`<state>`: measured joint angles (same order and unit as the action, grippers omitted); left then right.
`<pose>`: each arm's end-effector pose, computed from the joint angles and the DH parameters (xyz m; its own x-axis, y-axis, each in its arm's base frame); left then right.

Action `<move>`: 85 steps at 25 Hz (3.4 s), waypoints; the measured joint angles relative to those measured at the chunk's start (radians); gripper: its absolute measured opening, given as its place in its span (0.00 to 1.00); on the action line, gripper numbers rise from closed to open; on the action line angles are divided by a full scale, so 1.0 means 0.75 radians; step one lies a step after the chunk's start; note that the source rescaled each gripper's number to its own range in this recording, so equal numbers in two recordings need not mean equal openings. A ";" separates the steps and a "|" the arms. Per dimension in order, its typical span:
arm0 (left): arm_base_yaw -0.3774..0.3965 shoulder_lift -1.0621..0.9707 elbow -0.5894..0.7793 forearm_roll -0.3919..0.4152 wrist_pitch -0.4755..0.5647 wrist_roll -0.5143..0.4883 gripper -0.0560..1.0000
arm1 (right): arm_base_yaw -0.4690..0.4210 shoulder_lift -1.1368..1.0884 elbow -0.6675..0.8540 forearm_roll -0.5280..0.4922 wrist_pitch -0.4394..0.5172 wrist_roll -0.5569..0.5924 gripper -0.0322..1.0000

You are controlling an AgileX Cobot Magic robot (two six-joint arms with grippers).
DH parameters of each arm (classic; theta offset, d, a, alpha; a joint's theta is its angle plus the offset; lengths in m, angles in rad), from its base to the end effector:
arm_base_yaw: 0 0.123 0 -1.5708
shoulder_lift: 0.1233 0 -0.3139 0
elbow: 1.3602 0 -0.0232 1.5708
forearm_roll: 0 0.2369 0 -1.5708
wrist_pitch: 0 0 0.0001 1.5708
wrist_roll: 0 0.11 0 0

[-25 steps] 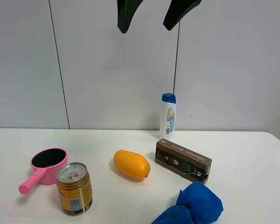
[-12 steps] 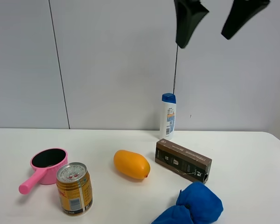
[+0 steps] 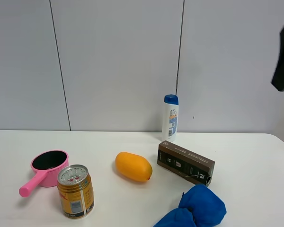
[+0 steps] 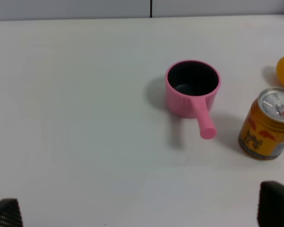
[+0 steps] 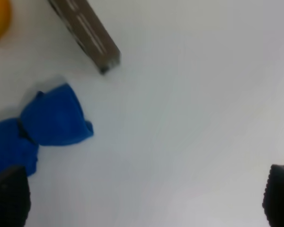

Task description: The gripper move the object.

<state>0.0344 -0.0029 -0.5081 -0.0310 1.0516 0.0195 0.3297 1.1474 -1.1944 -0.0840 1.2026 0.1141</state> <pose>-0.0300 -0.0040 0.2651 -0.4375 -0.0109 -0.8991 -0.0084 0.9999 -0.0081 0.1842 0.0539 0.3815 -0.8498 -0.2026 -0.4867 -0.2166 0.9759 -0.0279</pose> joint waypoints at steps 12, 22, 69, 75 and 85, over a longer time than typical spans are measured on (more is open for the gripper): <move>0.000 0.000 0.000 0.000 0.000 0.000 1.00 | -0.335 -0.643 0.496 0.075 -0.155 -0.023 0.99; 0.000 0.000 0.000 0.000 0.000 0.000 1.00 | -0.438 -1.167 0.801 0.078 -0.326 -0.126 0.99; 0.000 0.000 0.000 0.000 0.000 0.000 1.00 | -0.475 -1.534 0.924 0.081 -0.196 -0.163 0.99; 0.000 0.000 0.000 0.000 0.000 0.000 1.00 | -0.475 -1.534 0.924 0.081 -0.196 -0.163 0.99; 0.000 0.000 0.000 0.000 0.000 0.000 1.00 | -0.475 -1.534 0.924 0.081 -0.196 -0.163 0.99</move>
<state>0.0344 -0.0029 -0.5081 -0.0310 1.0516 0.0195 -0.0264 -0.0030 -0.5017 -0.0231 1.0558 -0.0084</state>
